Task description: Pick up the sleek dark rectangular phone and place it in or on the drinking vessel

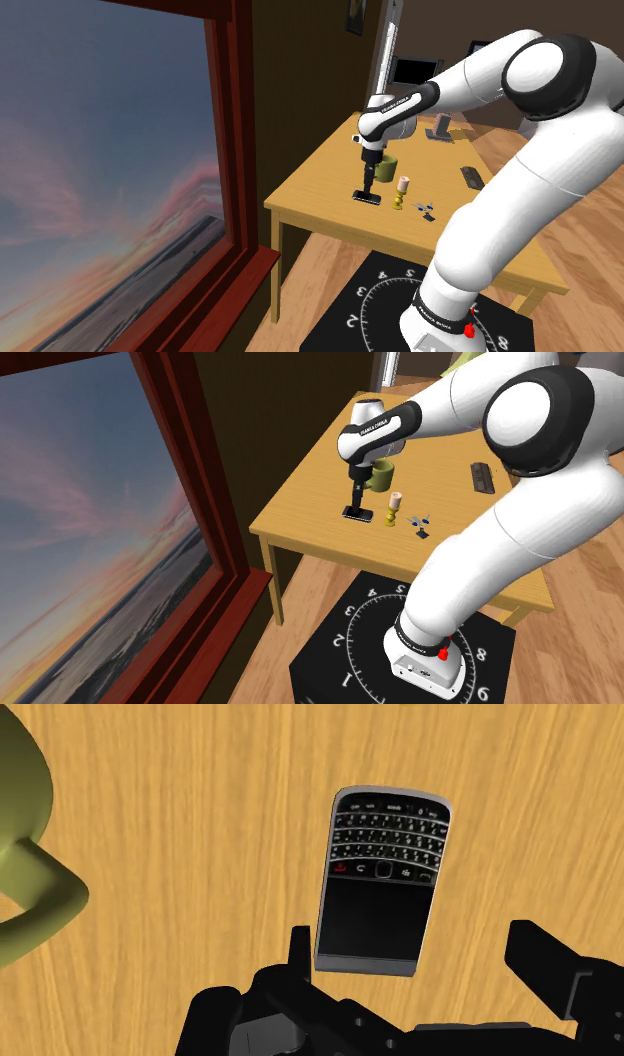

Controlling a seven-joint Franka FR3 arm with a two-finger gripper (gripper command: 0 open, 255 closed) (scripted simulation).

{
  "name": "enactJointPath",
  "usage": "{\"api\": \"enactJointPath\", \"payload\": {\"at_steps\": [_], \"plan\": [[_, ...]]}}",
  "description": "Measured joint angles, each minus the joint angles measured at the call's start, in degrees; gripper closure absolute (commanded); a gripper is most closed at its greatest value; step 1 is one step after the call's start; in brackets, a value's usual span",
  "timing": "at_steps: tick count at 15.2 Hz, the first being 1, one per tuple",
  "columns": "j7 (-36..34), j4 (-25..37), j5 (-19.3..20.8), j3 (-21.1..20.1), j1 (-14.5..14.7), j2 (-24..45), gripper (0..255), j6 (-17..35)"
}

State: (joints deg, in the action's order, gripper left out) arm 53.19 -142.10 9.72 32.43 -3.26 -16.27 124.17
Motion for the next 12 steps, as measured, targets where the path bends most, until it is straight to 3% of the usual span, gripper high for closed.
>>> {"api": "enactJointPath", "payload": {"at_steps": [7,12], "plan": [[2.41,-1.95,-1.63,1.72,0.59,4.87,0,6.42],[2.54,-2.29,-1.77,1.83,0.63,5.22,0,7.10]]}}
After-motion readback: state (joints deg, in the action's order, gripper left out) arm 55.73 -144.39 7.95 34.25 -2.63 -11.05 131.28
